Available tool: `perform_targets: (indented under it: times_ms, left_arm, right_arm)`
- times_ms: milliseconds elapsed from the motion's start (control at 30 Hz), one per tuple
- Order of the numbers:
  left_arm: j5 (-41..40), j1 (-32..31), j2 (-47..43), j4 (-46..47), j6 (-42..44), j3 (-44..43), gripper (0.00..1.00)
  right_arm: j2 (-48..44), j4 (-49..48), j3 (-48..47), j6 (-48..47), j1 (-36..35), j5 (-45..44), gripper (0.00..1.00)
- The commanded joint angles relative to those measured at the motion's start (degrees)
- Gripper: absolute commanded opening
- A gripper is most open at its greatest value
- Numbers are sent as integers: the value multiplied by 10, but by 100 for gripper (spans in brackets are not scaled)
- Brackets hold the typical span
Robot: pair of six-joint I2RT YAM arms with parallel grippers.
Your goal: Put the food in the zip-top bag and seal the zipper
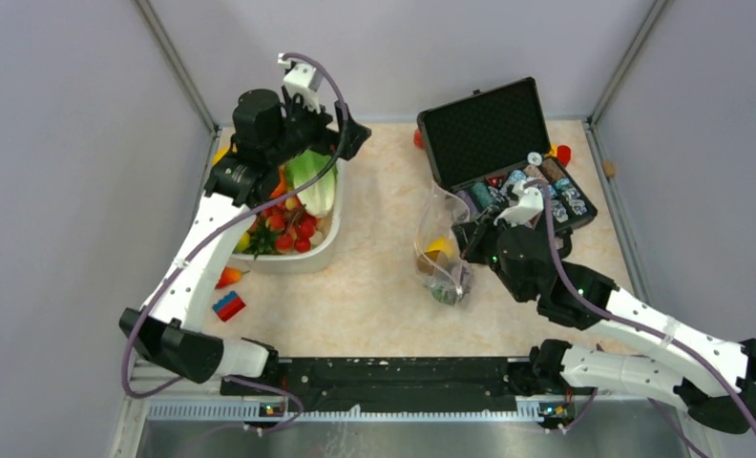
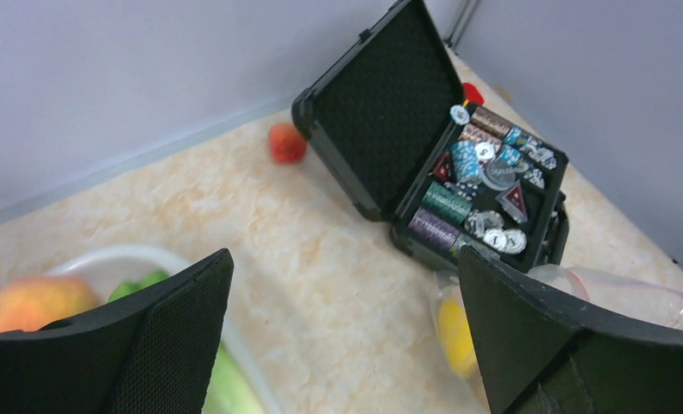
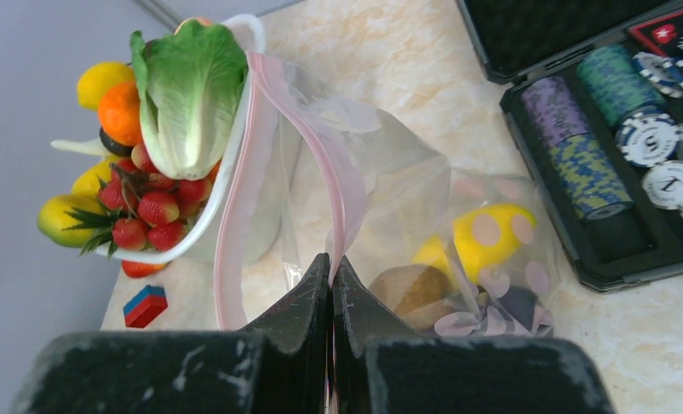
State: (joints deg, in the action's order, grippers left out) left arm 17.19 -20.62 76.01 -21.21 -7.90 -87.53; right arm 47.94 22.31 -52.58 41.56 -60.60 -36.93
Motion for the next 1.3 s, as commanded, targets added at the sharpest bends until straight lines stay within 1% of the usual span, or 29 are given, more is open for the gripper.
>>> perform_targets:
  times_ms: [0,100,200,267,400,500,600,767,933,967,1067,1167,1267]
  left_arm:
    - [47,-1,63,52,-37,-47,99]
    - [71,-3,116,59,-42,-80,99]
    - [59,-3,185,32,-39,-136,99]
    - [60,-3,225,31,-35,-160,99]
    - [61,-3,306,75,-68,-189,99]
    - [55,-4,361,104,-90,-206,96]
    - [33,-10,400,121,-95,-221,92]
    - [-30,-33,456,155,-49,-223,88]
    - [-64,-42,511,207,-43,-220,89]
    - [-78,-46,520,227,-35,-221,89]
    - [-140,-58,547,242,-9,-233,90]
    - [-155,-59,575,271,-9,-239,90]
    - [-142,-58,616,289,-6,-262,90]
  right_arm:
    - [-37,26,-2,-1,-5,-52,0]
    - [-48,39,-2,2,-5,-65,0]
    - [-49,45,-5,-2,-5,-69,0]
    - [-48,50,-7,-4,-5,-68,0]
    - [-48,59,-7,5,-5,-66,0]
    - [-46,65,-10,10,-5,-64,0]
    - [-43,73,-16,13,-6,-64,0]
    - [-40,76,-21,15,-5,-63,0]
    - [-37,75,-24,13,-5,-58,0]
    - [-36,76,-26,13,-5,-57,0]
    - [-29,84,-35,11,-5,-56,0]
    - [-22,91,-42,11,-5,-57,0]
    - [-15,93,-46,10,-5,-57,0]
